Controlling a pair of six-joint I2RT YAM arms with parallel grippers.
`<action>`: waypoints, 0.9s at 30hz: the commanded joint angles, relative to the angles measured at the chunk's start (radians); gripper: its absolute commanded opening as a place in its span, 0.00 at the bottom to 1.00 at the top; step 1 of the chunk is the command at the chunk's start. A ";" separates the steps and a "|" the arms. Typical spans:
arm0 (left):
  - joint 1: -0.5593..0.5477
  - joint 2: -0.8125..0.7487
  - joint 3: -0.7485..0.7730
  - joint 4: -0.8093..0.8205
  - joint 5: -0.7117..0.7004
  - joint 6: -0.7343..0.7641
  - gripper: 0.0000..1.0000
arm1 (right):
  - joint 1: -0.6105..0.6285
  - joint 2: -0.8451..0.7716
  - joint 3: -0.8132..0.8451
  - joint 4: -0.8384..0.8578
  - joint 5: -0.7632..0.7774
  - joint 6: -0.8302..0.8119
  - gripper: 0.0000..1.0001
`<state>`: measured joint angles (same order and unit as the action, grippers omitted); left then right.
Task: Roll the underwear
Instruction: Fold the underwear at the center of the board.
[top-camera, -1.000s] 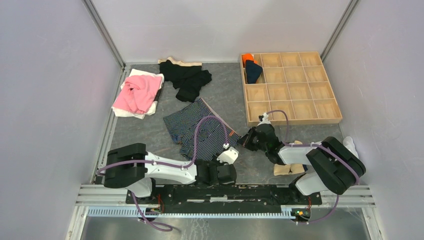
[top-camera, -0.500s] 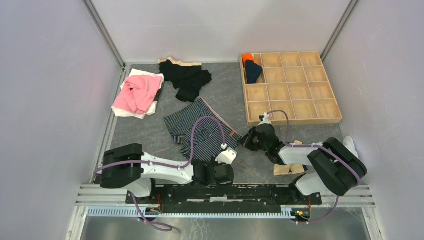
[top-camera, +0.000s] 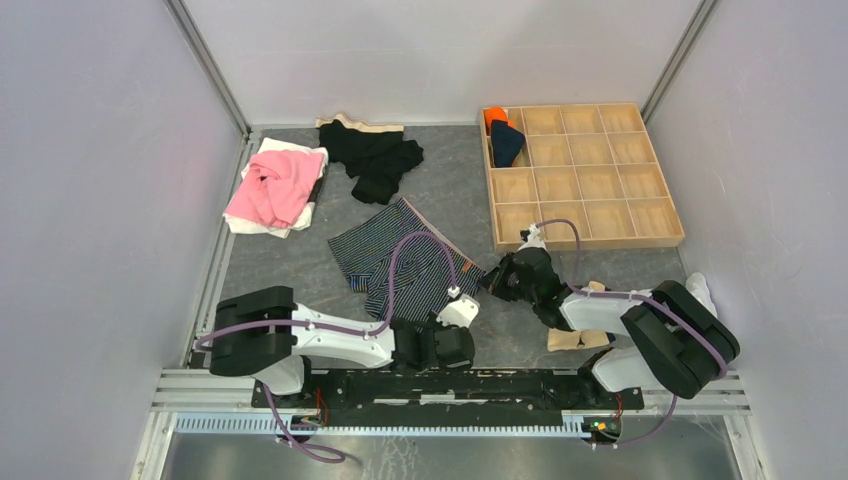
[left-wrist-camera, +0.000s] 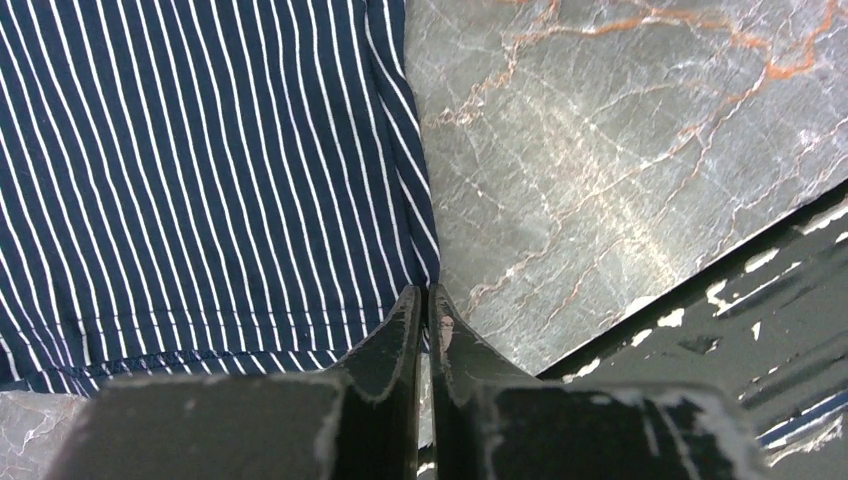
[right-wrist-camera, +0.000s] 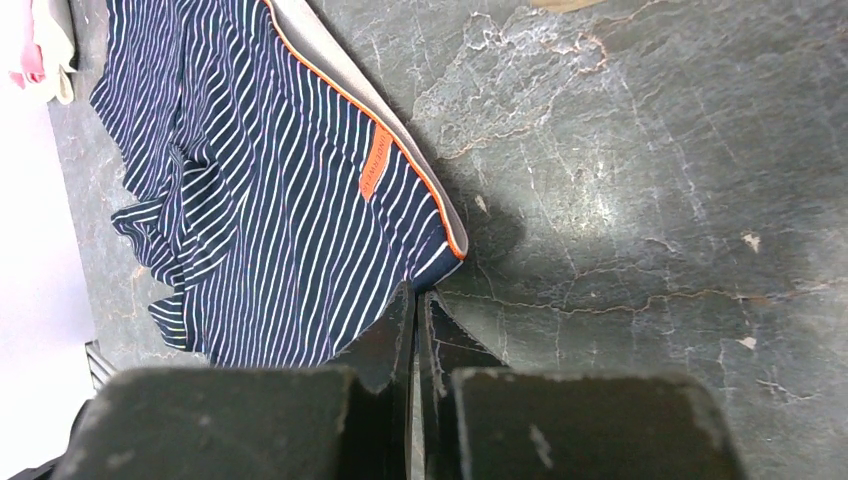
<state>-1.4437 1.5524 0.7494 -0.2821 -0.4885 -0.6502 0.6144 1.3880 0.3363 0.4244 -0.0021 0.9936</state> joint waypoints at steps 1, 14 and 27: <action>0.008 0.098 -0.015 -0.111 0.059 -0.043 0.05 | 0.001 -0.037 0.003 -0.006 0.033 -0.025 0.03; -0.005 -0.033 0.036 -0.022 0.105 -0.007 0.02 | 0.007 -0.220 0.016 -0.174 0.102 -0.171 0.00; -0.092 0.012 0.216 -0.002 0.174 0.026 0.02 | 0.007 -0.559 0.056 -0.607 0.203 -0.387 0.00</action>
<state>-1.5223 1.5608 0.8993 -0.3042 -0.3534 -0.6483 0.6216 0.9249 0.3370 -0.0036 0.1341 0.7113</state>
